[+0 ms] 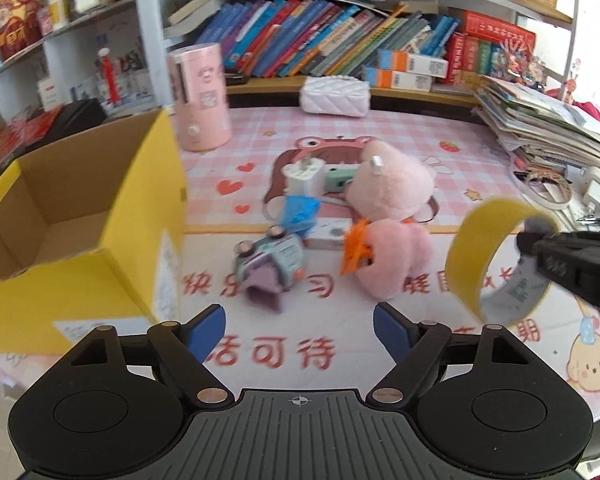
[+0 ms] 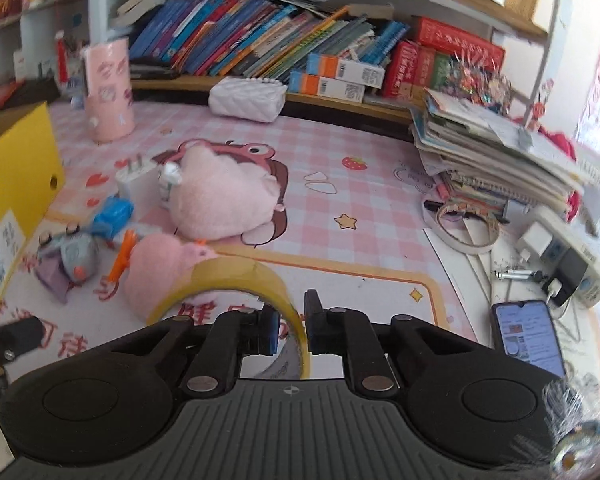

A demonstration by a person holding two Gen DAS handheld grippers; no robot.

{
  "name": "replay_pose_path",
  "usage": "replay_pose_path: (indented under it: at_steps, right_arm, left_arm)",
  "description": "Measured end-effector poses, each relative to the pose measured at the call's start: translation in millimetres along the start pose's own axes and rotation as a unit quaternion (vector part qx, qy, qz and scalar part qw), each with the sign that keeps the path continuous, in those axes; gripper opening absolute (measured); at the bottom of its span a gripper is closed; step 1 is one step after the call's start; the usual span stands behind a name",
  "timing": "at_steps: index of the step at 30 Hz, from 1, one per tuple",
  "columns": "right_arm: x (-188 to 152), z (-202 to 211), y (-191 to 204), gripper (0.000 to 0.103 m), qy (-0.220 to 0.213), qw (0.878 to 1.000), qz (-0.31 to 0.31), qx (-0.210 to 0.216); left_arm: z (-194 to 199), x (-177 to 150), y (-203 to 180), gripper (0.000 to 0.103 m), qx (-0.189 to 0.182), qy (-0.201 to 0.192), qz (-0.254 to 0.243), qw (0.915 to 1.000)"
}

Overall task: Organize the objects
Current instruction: 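Grasp the yellow tape roll with the right gripper, then grasp the small pink plush with the left gripper while the right gripper holds the tape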

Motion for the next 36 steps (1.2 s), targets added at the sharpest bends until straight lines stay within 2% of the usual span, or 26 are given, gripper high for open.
replay_pose_path:
  at_steps: [9,16,19,22,24,26,30,36]
  right_arm:
    - [26,29,-48,0.006,-0.074,0.996,-0.057,-0.006]
    - [25,27,-72,0.007,-0.068,0.995,-0.077,-0.007]
    - [24,23,-76,0.007,-0.063,0.995,-0.072,-0.006]
    - [23,20,-78,0.007,-0.058,0.996,-0.07,-0.002]
    - [23,19,-79,0.007,-0.055,0.996,-0.067,0.002]
    - [24,16,-79,0.007,-0.052,0.997,-0.064,0.006]
    - [27,14,-79,0.007,-0.053,0.997,-0.059,0.011]
    - [28,9,-83,0.007,-0.047,0.997,-0.059,0.009]
  left_arm:
    - [-26,24,-33,0.073,-0.023,-0.01,-0.019,0.9995]
    - [-52,35,-55,0.066,-0.039,-0.005,-0.028,0.9988]
    - [-65,41,-59,0.066,-0.016,-0.005,-0.033,0.9993]
    - [-76,48,-61,0.068,0.006,-0.008,-0.04,0.9991]
    - [-83,52,-65,0.075,0.011,-0.007,-0.055,0.9984]
    - [-91,54,-70,0.087,0.011,0.003,-0.07,0.9975]
    - [-98,55,-72,0.092,0.018,0.004,-0.078,0.9968]
    - [-110,60,-74,0.093,0.035,0.003,-0.086,0.9957]
Point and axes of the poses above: each gripper's, at about its wrist camera, not at the fingertips, and z roughly against the way its jaws point, y to its left, x to its top, the point moved 1 cm from there along -z, roughly the way its jaws point, and after that the axes turned 11 degrees about -z, right-handed, at the moved point
